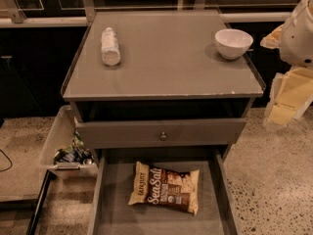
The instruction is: Pick brown chip bag from middle drawer and place on counter
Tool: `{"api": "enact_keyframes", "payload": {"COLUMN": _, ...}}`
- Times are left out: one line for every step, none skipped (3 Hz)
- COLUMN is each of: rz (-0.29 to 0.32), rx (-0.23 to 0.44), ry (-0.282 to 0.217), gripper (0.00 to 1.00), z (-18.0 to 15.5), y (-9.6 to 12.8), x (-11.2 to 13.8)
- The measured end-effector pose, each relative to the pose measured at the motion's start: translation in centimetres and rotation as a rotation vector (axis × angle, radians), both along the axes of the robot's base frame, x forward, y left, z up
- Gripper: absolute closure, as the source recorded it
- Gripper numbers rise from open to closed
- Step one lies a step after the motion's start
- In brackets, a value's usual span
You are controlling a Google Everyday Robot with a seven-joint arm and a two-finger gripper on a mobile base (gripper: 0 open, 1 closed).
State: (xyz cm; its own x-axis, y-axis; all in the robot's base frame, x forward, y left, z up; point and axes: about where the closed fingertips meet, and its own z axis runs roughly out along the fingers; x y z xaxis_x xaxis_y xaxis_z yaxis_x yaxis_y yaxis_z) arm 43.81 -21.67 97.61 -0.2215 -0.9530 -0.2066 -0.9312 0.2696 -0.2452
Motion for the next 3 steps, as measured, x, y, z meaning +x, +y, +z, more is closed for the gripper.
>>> {"api": "enact_keyframes", "payload": {"rz": -0.001, "rx": -0.011, "ry": 0.002, "gripper": 0.0, "z": 0.5, "y": 0.2, "x": 0.2}}
{"api": "enact_keyframes", "payload": {"rz": -0.001, "rx": -0.011, "ry": 0.002, "gripper": 0.0, "z": 0.5, "y": 0.2, "x": 0.2}}
{"api": "enact_keyframes", "payload": {"rz": -0.004, "rx": -0.007, "ry": 0.019, "gripper": 0.0, "z": -0.7, "y": 0.3, "x": 0.2}}
